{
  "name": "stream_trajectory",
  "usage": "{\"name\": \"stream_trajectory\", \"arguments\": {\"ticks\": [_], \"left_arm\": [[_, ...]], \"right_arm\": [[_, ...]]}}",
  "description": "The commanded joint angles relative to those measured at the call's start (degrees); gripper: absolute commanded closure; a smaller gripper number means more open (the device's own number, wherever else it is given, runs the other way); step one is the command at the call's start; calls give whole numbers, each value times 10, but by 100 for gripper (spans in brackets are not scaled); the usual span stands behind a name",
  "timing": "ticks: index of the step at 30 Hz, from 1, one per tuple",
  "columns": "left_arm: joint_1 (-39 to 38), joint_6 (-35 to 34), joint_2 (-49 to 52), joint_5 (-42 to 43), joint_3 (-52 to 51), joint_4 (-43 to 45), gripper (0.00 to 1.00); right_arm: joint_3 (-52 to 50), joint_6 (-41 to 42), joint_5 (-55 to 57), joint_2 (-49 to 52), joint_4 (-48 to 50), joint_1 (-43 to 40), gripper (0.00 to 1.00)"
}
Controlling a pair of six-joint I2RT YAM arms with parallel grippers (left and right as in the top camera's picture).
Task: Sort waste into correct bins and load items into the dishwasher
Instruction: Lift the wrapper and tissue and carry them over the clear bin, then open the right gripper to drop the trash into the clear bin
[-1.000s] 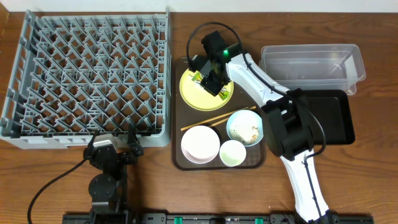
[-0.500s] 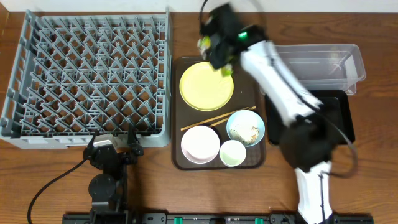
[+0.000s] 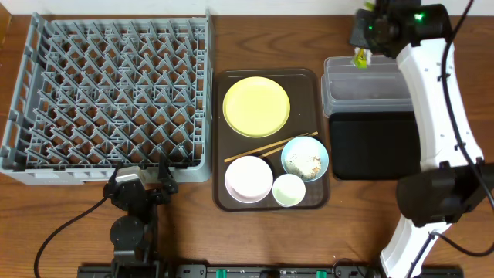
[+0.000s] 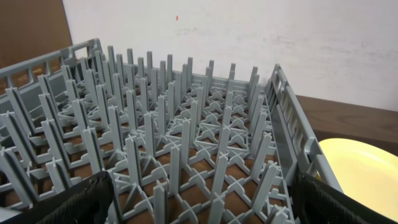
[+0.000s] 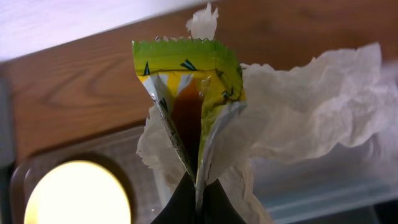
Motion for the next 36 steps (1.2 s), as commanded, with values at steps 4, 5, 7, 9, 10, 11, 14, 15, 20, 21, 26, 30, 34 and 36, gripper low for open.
{"name": "stream_trajectory", "arguments": {"ticks": [4, 5, 7, 9, 10, 11, 14, 15, 20, 21, 26, 30, 34, 36], "left_arm": [[3, -3, -3, -3, -16, -13, 8], [3, -3, -3, -3, -16, -13, 7], [3, -3, -3, -3, -16, -13, 8], [3, -3, -3, -3, -16, -13, 7], [3, -3, -3, -3, -16, -13, 8], [3, -3, -3, -3, -16, -13, 7], [3, -3, -3, -3, -16, -13, 8], [3, -3, -3, -3, -16, -14, 8], [3, -3, -3, -3, -16, -13, 8], [3, -3, -3, -3, -16, -13, 8], [3, -3, -3, -3, -16, -13, 8], [3, -3, -3, -3, -16, -13, 8], [3, -3, -3, -3, -16, -13, 8], [3, -3, -3, -3, -16, -13, 8]], "right_arm": [[-45, 250, 27, 6, 4, -47, 99], [-57, 298, 34, 6, 5, -52, 98], [-78, 373, 41, 6, 9, -58, 98], [-101, 420, 44, 6, 21, -63, 98], [-114, 434, 44, 6, 33, -64, 98], [-125, 444, 44, 6, 46, -64, 98], [-162, 468, 46, 6, 88, -64, 98], [-173, 474, 46, 6, 102, -64, 98], [-226, 478, 47, 6, 178, -64, 98], [-233, 478, 47, 6, 184, -64, 98], [-251, 482, 47, 6, 185, -64, 98], [-251, 481, 46, 6, 184, -64, 91], [-251, 458, 39, 6, 184, -64, 53], [-251, 439, 28, 6, 183, -63, 47]]}}
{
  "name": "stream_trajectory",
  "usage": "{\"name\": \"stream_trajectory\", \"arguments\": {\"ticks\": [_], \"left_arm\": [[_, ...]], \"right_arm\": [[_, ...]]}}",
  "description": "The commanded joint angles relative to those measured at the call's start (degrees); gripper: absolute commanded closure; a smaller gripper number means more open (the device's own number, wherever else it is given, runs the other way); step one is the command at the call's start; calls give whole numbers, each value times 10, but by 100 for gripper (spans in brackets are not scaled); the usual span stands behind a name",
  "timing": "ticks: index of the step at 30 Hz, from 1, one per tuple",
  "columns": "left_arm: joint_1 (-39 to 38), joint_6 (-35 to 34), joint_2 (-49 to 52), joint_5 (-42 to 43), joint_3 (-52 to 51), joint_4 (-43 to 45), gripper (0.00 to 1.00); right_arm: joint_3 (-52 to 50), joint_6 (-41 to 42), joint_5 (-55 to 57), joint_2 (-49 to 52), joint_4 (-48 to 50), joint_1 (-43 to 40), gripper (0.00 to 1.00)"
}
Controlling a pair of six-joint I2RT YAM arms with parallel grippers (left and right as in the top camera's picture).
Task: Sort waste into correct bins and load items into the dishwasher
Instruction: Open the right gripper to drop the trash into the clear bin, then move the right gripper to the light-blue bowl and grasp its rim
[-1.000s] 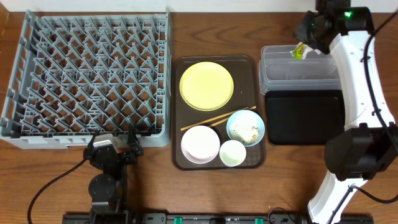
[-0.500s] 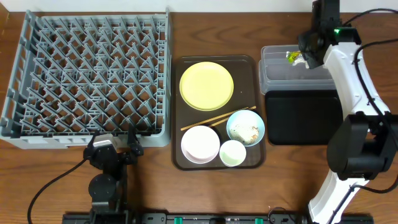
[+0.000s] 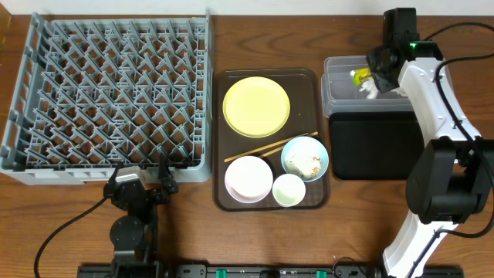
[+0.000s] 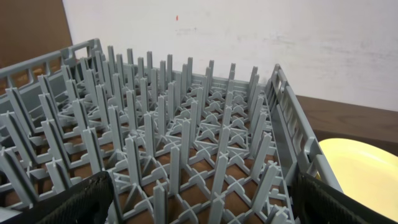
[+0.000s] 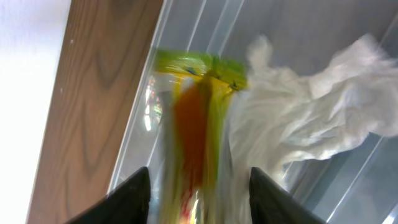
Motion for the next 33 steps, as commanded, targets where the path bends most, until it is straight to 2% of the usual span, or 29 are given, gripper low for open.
{"name": "stream_trajectory", "arguments": {"ticks": [1, 10, 14, 17, 20, 25, 33], "left_arm": [[3, -3, -3, -3, -16, -13, 8], [3, -3, -3, -3, -16, -13, 8], [3, -3, -3, -3, -16, -13, 8], [3, -3, -3, -3, -16, -13, 8], [3, -3, -3, -3, -16, -13, 8], [3, -3, -3, -3, -16, -13, 8], [3, -3, -3, -3, -16, -13, 7]], "right_arm": [[-3, -34, -9, 2, 0, -2, 44], [-3, -117, -12, -40, 0, -2, 37], [-3, -267, -41, -86, 31, 3, 38], [-3, -436, -127, -124, 49, 16, 32], [-3, -523, -189, -156, 44, 40, 27], [-3, -545, -199, -179, 1, 97, 20], [-4, -549, -192, -172, -84, 195, 19]]}}
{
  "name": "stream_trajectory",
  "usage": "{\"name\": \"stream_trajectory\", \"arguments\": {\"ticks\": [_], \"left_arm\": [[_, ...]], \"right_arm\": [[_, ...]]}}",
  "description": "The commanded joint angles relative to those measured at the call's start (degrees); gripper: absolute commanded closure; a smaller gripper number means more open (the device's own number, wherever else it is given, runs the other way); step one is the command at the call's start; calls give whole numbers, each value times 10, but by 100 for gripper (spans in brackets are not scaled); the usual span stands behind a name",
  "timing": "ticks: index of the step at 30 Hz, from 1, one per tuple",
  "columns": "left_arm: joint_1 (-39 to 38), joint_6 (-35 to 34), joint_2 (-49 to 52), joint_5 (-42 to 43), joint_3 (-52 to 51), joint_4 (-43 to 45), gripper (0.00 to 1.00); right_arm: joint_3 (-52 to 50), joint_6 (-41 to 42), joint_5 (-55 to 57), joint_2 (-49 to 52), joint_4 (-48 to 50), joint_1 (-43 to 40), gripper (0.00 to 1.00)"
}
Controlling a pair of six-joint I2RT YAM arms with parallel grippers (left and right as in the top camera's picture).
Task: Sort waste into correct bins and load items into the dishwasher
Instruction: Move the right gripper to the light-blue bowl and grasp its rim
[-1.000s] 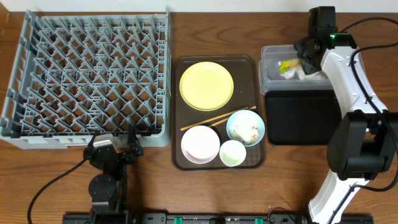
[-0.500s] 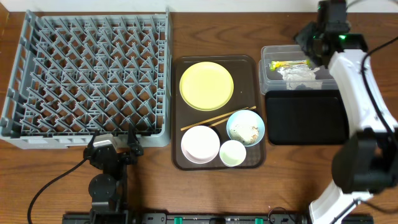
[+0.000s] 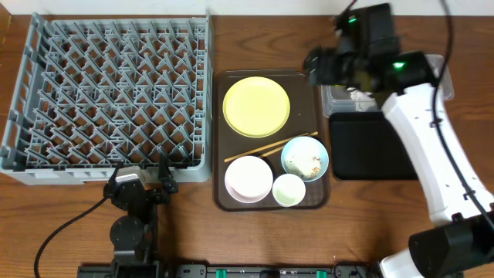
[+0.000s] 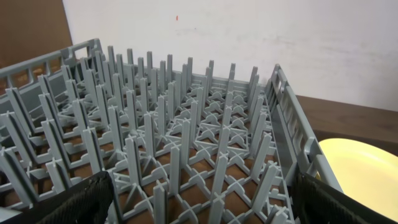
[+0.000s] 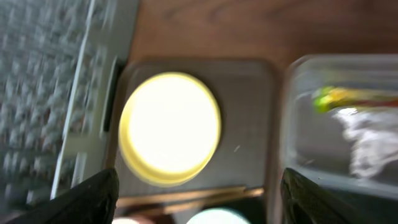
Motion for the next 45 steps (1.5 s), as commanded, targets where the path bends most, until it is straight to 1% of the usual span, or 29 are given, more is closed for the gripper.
{"name": "stream_trajectory", "arguments": {"ticks": [1, 4, 7, 8, 10, 13, 15, 18, 22, 31, 41, 43, 45], "left_arm": [[3, -3, -3, -3, -16, -13, 8], [3, -3, -3, -3, -16, -13, 8], [3, -3, -3, -3, -16, -13, 8], [3, -3, -3, -3, -16, -13, 8], [3, -3, -3, -3, -16, -13, 8], [3, -3, -3, -3, -16, -13, 8], [3, -3, -3, -3, -16, -13, 8], [3, -3, -3, -3, -16, -14, 7], [3, -3, -3, -3, -16, -13, 8], [3, -3, -3, -3, -16, -13, 8], [3, -3, -3, -3, -16, -13, 8], [3, -3, -3, -3, -16, -13, 8], [3, -3, -3, -3, -16, -13, 8]], "right_arm": [[0, -22, 2, 5, -17, 36, 19], [0, -21, 25, 7, -40, 67, 16], [0, -18, 34, 12, -59, 89, 17], [-2, -2, 37, 15, -67, 95, 18], [-3, 43, 45, 21, -80, 103, 22], [-10, 101, 64, 32, -95, 113, 26], [-27, 134, 80, 38, -92, 121, 33], [-66, 183, 101, 43, -65, 135, 42], [-119, 216, 103, 49, -21, 151, 46], [-198, 233, 101, 58, 26, 157, 50], [-202, 234, 73, 120, 31, 165, 53], [-202, 234, 72, 123, 31, 165, 56], [-201, 234, 72, 123, 31, 165, 62]]}}
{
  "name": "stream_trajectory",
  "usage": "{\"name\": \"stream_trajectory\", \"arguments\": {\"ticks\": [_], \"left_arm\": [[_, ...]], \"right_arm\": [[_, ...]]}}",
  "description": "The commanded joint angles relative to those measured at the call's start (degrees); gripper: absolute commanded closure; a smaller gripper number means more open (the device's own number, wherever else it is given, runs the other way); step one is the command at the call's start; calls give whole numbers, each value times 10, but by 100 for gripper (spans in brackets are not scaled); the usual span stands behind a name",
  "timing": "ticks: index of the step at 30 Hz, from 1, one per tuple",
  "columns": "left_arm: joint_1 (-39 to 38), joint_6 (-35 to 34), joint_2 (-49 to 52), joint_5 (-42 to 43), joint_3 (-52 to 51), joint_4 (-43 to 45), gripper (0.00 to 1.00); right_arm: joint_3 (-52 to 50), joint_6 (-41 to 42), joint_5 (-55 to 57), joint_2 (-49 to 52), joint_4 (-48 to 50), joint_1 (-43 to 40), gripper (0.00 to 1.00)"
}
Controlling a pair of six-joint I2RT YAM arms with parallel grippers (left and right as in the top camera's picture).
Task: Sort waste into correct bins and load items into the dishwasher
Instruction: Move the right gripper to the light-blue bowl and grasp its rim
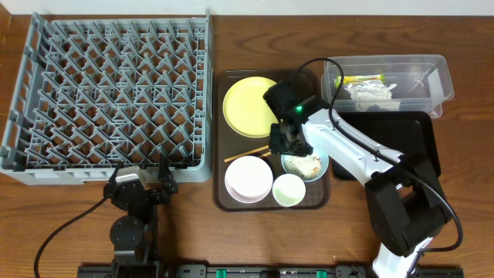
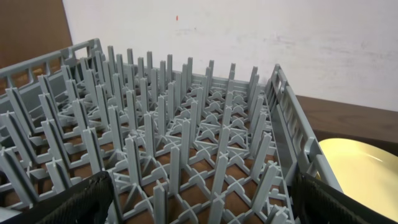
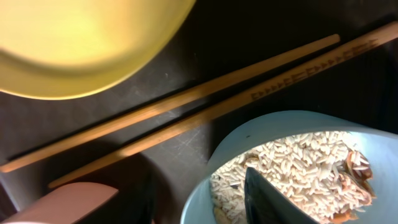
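A blue bowl [image 1: 307,163] of rice leftovers [image 3: 292,168] sits on the brown tray [image 1: 315,83]. My right gripper [image 1: 282,141] is low at its left rim, open. In the right wrist view, this gripper [image 3: 202,190] straddles the rim, with one finger [image 3: 273,199] over the rice and the other outside. Two wooden chopsticks [image 1: 261,149] lie just behind, below the yellow plate [image 1: 255,105]. A green-yellow wrapper [image 1: 363,79] and crumpled tissue [image 1: 373,91] lie in the clear bin [image 1: 442,80]. My left gripper [image 2: 199,214] is open at the grey dish rack [image 1: 108,93].
A pink bowl [image 1: 248,178] and a pale green cup [image 1: 289,190] stand at the tray's front, close to the blue bowl. A black bin [image 1: 401,150] lies right of the tray, under my right arm. The left arm is parked at the rack's front edge.
My right gripper was high over the tray's back right corner beside the clear bin. It is now low at the blue bowl's left rim, open. Left arm unchanged.
My right gripper was shut on the wrapper and tissue above the clear bin. Then it stood open over the bin with both dropping in. Then it was empty over the tray's back, and now it straddles the blue bowl's rim. The left arm stayed still.
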Motion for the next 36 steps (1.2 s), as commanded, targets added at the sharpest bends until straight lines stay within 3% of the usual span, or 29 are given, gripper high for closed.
{"name": "stream_trajectory", "arguments": {"ticks": [1, 28, 33, 36], "left_arm": [[3, -3, -3, -3, -16, -13, 8], [3, -3, -3, -3, -16, -13, 8], [3, -3, -3, -3, -16, -13, 8], [3, -3, -3, -3, -16, -13, 8]], "right_arm": [[-3, 8, -3, 0, 1, 9, 62], [-3, 3, -14, 34, 7, 9, 71], [-3, 1, -14, 34, 8, 9, 78], [-3, 1, -14, 34, 8, 9, 89]]}}
